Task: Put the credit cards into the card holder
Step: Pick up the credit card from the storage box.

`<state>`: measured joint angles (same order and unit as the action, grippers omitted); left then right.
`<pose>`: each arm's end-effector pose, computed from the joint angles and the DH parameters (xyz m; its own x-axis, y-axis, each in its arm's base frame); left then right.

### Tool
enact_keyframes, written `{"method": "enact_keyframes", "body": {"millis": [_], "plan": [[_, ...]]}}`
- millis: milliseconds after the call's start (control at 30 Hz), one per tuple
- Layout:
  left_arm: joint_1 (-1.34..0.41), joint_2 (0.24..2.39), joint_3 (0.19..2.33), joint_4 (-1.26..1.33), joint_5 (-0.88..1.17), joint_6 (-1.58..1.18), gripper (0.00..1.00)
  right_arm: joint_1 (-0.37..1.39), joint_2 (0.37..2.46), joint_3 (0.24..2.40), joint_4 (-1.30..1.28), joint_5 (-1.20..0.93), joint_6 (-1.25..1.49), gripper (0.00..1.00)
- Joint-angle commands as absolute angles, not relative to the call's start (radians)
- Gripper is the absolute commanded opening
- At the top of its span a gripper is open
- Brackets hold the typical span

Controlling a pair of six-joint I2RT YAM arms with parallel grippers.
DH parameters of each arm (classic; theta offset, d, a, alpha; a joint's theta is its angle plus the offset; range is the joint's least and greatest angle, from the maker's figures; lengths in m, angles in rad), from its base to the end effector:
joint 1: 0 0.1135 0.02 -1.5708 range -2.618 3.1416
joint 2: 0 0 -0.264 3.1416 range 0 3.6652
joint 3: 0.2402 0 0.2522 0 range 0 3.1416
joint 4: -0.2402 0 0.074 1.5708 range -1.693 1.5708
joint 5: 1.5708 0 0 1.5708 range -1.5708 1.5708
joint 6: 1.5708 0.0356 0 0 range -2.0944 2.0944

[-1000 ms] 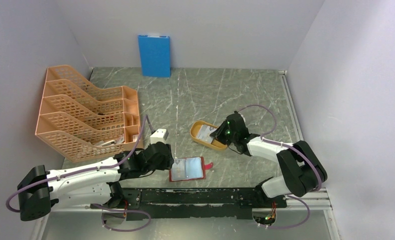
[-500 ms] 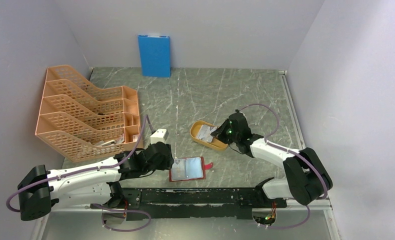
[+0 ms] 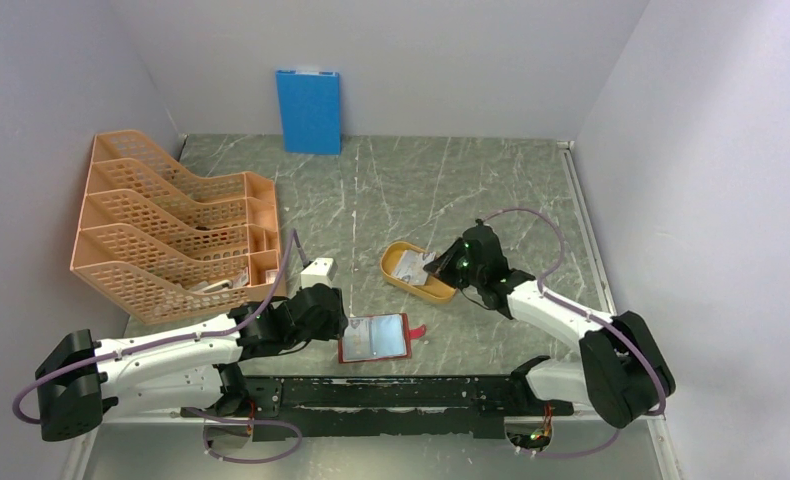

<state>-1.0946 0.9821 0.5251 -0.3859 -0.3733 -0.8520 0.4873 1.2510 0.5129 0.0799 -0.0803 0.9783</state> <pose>0.0991 -0.1638 0.1988 -0.7644 -0.0466 -0.6430 0.2141 0.9224 -0.3214 0.2153 0.1173 0.1767 -0.7355 0.5460 -0.4011 0.1564 0.7128 0.6837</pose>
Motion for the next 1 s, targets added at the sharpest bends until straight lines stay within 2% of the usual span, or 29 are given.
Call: {"method": "enact_keyframes", "body": {"millis": [0,267,433,567,667,800,967], "plan": [[-1.089,0.968,0.548,-0.371,-0.386,-0.847,0.46,0.475,1.198,0.567,0.008,-0.120,1.037,0.00],[-1.090,0.936,0.592,-0.427,-0.425,-0.847,0.46,0.435,1.145,0.723,-0.302,-0.180,1.278,0.00],[-1.089,0.900,0.604,-0.456,-0.441,-0.857,0.46,0.414,1.142,0.789,-0.388,-0.300,1.368,0.00],[-1.090,0.877,0.599,-0.460,-0.432,-0.861,0.46,0.414,1.108,0.804,-0.392,-0.315,1.363,0.00],[-1.089,0.866,0.591,-0.445,-0.403,-0.854,0.46,0.414,1.089,0.808,-0.379,-0.312,1.280,0.00],[-1.089,0.873,0.591,-0.391,-0.311,-0.801,0.47,0.427,1.045,0.829,-0.375,-0.341,0.987,0.00],[-1.109,0.919,0.581,-0.296,-0.206,-0.769,0.53,0.455,0.889,0.710,-0.448,-0.324,0.771,0.00]]}}
